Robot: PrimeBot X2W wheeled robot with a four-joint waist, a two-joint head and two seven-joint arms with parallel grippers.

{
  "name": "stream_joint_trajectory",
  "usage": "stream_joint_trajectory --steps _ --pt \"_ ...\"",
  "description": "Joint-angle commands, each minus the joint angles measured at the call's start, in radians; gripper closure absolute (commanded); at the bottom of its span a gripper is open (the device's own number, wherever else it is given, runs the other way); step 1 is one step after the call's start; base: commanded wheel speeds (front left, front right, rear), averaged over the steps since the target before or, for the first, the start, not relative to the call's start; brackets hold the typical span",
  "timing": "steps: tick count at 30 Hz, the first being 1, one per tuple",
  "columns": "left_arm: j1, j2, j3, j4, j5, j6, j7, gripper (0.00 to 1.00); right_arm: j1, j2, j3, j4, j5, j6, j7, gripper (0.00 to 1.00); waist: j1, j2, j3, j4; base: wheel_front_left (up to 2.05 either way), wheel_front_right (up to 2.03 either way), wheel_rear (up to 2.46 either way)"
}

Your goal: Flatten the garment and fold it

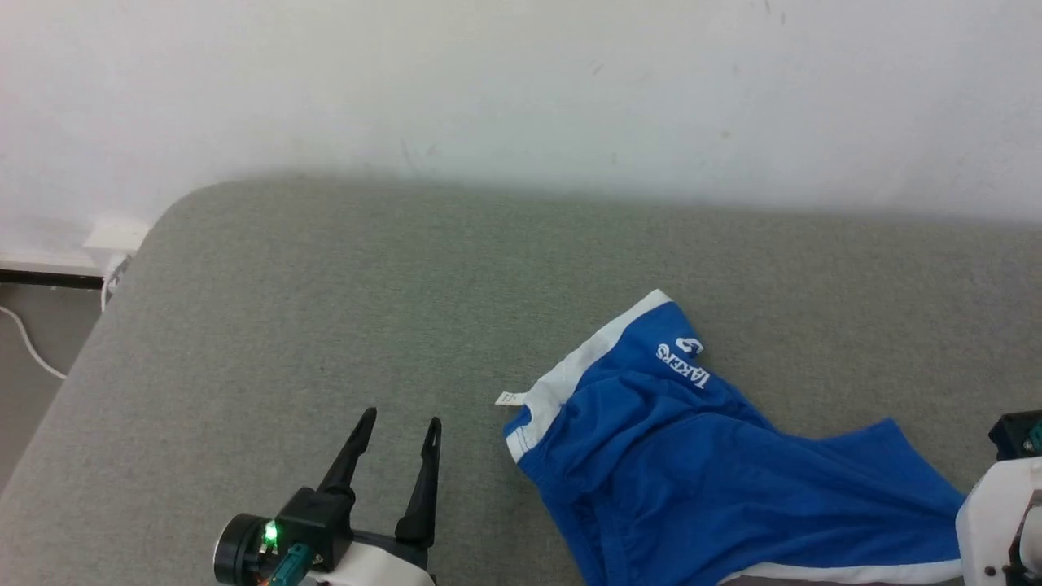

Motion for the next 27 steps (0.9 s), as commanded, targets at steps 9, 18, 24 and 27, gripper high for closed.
stream_joint_trajectory --steps 9,18,24,27 --pt "-0.027 -0.010 0.012 0.034 -0.037 -0.025 -0.005 0.00 -0.015 0.114 -0.018 -0.154 -0.007 -0.002 -0.356 0.00 0.0001 0.0000 0.021 -0.058 0.00 0.00 0.00" --pt "-0.137 0.050 -0.071 0.143 -0.113 -0.063 0.177 0.00 0.042 0.231 -0.046 -0.325 -0.051 -0.002 -0.710 0.00 0.0001 0.0000 0.035 -0.154 0.00 0.00 0.00" --pt "-0.287 0.126 -0.145 0.127 -0.223 -0.068 0.482 0.00 0.077 0.317 -0.061 -0.324 -0.106 -0.002 -0.786 0.00 0.0001 0.0000 0.081 -0.217 0.00 0.00 0.00" --pt "-0.374 0.174 -0.217 0.133 -0.309 -0.068 0.658 0.00 0.070 0.331 -0.061 -0.301 -0.131 -0.002 -0.801 0.00 0.0001 0.0000 0.110 -0.242 0.00 0.00 0.00"
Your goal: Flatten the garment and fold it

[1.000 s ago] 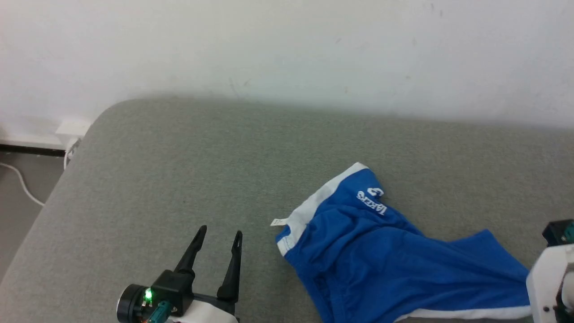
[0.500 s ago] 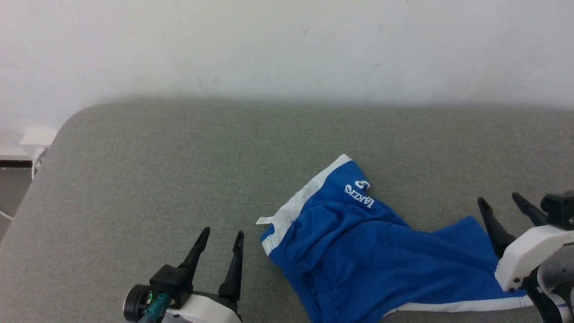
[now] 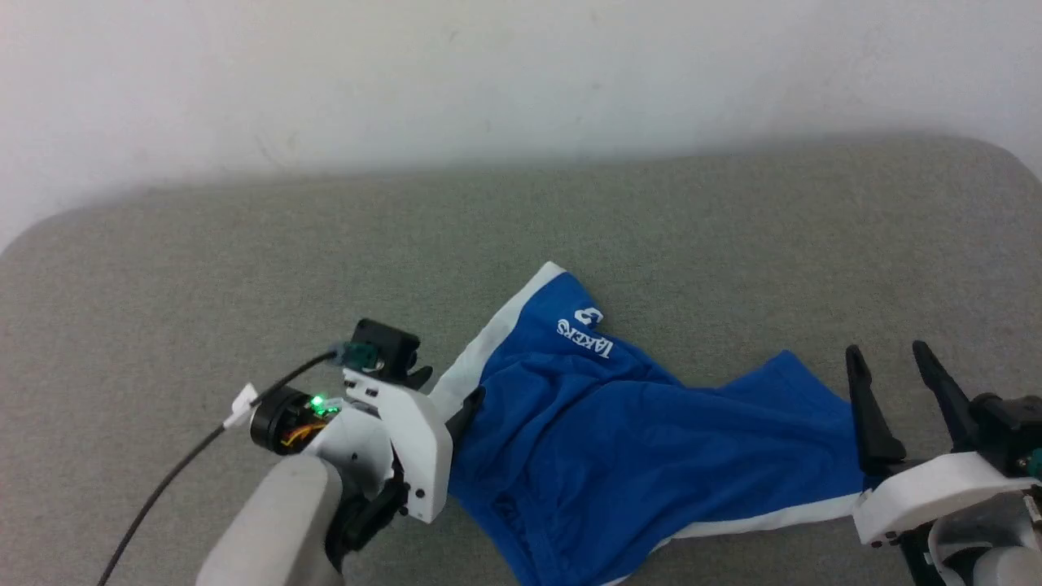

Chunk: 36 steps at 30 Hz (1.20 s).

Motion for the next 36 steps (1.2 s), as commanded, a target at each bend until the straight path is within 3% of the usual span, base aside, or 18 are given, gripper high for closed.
stream_joint_trajectory --steps 1,5,8,16,17,18,19,23,28,33,36 --pt "-0.052 0.034 -0.041 0.017 -0.057 -0.006 0.102 0.00 -0.007 0.011 0.003 0.016 -0.014 -0.001 -0.012 0.00 0.0000 0.0000 0.053 -0.050 0.00 0.00 0.00" --pt "-0.137 0.090 -0.092 0.097 -0.188 -0.006 0.344 0.00 -0.043 0.026 0.019 0.042 -0.021 -0.001 -0.033 0.00 0.0000 0.0000 0.092 -0.088 0.00 0.00 0.00" --pt "-0.181 0.126 -0.138 0.130 -0.247 -0.007 0.466 0.00 -0.063 0.033 0.024 0.061 -0.024 -0.001 -0.045 0.00 0.0000 0.0000 0.117 -0.110 0.00 0.00 0.00" --pt "-0.237 0.208 -0.265 0.160 -0.288 -0.007 0.578 0.00 -0.094 0.044 0.034 0.099 -0.024 -0.001 -0.082 0.00 0.0000 0.0000 0.169 -0.139 0.00 0.00 0.00" --pt "-0.244 0.217 -0.273 0.163 -0.292 -0.007 0.576 0.61 -0.097 0.045 0.037 0.105 -0.024 -0.001 -0.087 0.00 0.0000 0.0000 0.173 -0.143 0.00 0.00 0.00" --pt "-0.255 0.227 -0.275 0.167 -0.291 -0.007 0.567 0.96 -0.100 0.046 0.039 0.111 -0.024 -0.001 -0.092 0.00 0.0000 0.0000 0.175 -0.145 0.00 0.00 0.00" --pt "-0.268 0.237 -0.277 0.171 -0.287 -0.007 0.553 1.00 -0.102 0.047 0.041 0.116 -0.025 -0.001 -0.096 0.00 0.0000 0.0000 0.176 -0.147 0.00 0.00 0.00" --pt "-0.339 0.272 -0.243 0.209 -0.228 0.003 0.421 1.00 -0.112 0.050 0.050 0.138 -0.028 -0.001 -0.104 0.00 0.0000 0.0000 0.165 -0.155 0.00 0.00 0.00" --pt "-0.427 0.269 -0.190 0.283 -0.164 0.058 0.217 1.00 -0.115 0.050 0.058 0.148 -0.034 -0.001 -0.105 0.00 0.0000 0.0000 0.150 -0.162 0.00 0.00 0.00" --pt "-0.500 0.276 -0.198 0.379 -0.106 0.059 0.108 1.00 -0.123 0.051 0.073 0.141 -0.036 -0.001 -0.103 0.00 0.0000 0.0000 0.167 -0.168 0.00 0.00 0.00" --pt "-0.542 0.281 -0.207 0.442 -0.053 0.084 0.010 1.00 -0.130 0.052 0.089 0.141 -0.037 -0.001 -0.104 0.00 0.0000 0.0000 0.183 -0.170 0.00 0.00 0.00"
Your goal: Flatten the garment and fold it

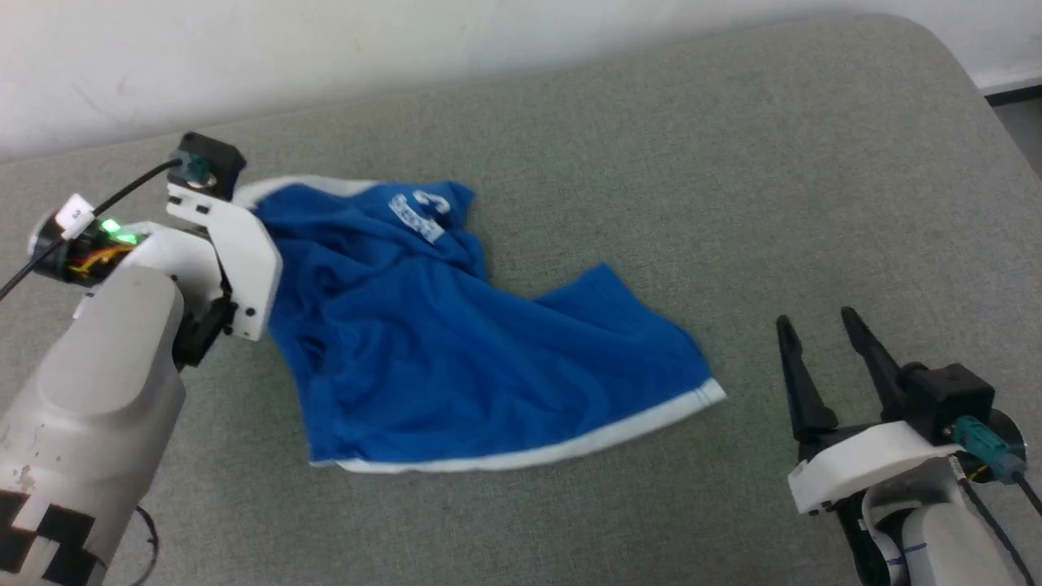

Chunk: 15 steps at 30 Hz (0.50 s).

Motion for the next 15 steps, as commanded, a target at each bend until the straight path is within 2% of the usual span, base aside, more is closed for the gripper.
stream_joint_trajectory --steps 1,2,3,6,15 --pt "-0.023 0.007 -0.011 0.027 0.031 0.018 -0.039 1.00 -0.016 0.005 0.009 -0.002 -0.004 -0.001 -0.006 0.00 -0.0001 0.0000 0.012 -0.001 0.00 0.00 0.00" --pt "-0.024 0.002 -0.025 0.055 0.049 0.021 -0.063 1.00 -0.018 0.005 0.015 0.000 -0.002 -0.001 -0.006 0.00 -0.0001 0.0000 0.015 0.000 0.00 0.00 0.00" --pt "-0.019 -0.014 -0.030 0.087 0.044 0.014 -0.070 0.00 -0.020 0.006 0.021 0.003 0.000 -0.001 -0.007 0.00 -0.0001 0.0000 0.018 0.003 0.00 0.00 0.00" --pt "-0.015 -0.049 -0.021 0.155 0.024 0.013 -0.124 0.00 -0.026 0.007 0.035 0.013 0.003 -0.001 -0.011 0.00 -0.0001 0.0000 0.017 0.012 0.00 0.00 0.00" --pt "-0.006 -0.090 0.028 0.218 -0.014 0.020 -0.406 0.00 -0.007 0.002 0.016 0.035 -0.003 -0.001 -0.004 0.00 -0.0001 0.0000 -0.076 0.085 0.00 0.00 0.00"
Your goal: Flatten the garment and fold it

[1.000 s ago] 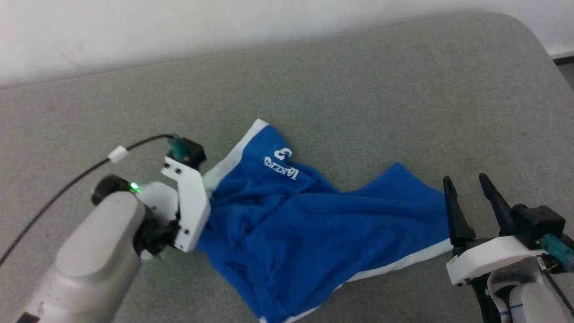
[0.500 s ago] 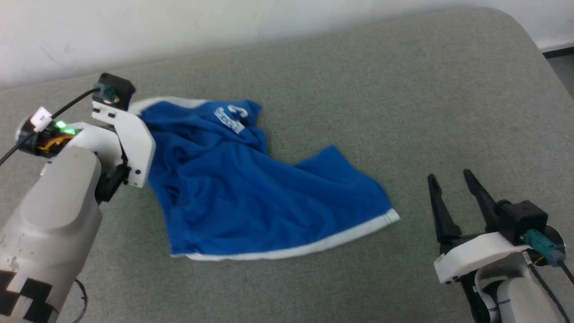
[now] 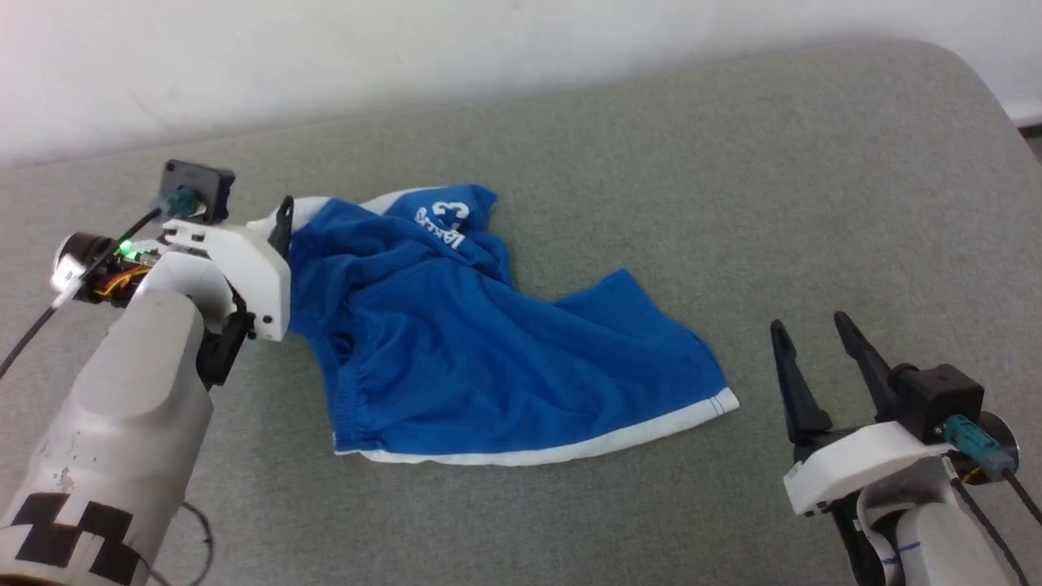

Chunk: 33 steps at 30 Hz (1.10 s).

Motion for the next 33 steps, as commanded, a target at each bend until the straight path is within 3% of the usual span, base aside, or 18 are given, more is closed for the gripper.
stream_joint_trajectory --steps 1,6,16,24,33 --pt "0.023 -0.007 0.022 -0.001 -0.021 0.005 -0.045 0.00 0.010 -0.004 -0.003 0.001 -0.004 -0.001 0.005 0.00 0.0000 0.0000 -0.059 0.045 0.00 0.00 0.00" --pt "0.113 -0.028 0.089 -0.060 -0.077 0.031 -0.213 0.00 0.046 -0.020 -0.023 0.003 0.002 -0.001 0.022 0.00 0.0000 0.0000 -0.131 0.095 0.00 0.00 0.00" --pt "0.511 -0.058 0.155 -0.390 -0.086 0.176 -0.246 0.00 0.127 -0.021 -0.054 -0.017 0.011 -0.001 0.058 0.00 0.0000 0.0000 -0.186 0.171 0.00 0.00 0.00" --pt "0.696 -0.075 0.060 -0.561 -0.116 0.173 -0.078 0.00 0.155 -0.010 -0.050 -0.032 0.012 -0.001 0.080 0.00 0.0000 0.0000 -0.168 0.184 0.00 0.00 0.00" --pt "0.679 -0.080 0.003 -0.661 -0.123 0.184 0.083 0.00 0.140 -0.004 -0.037 -0.041 0.008 -0.001 0.089 0.00 0.0000 0.0000 -0.103 0.164 0.00 0.00 0.00"
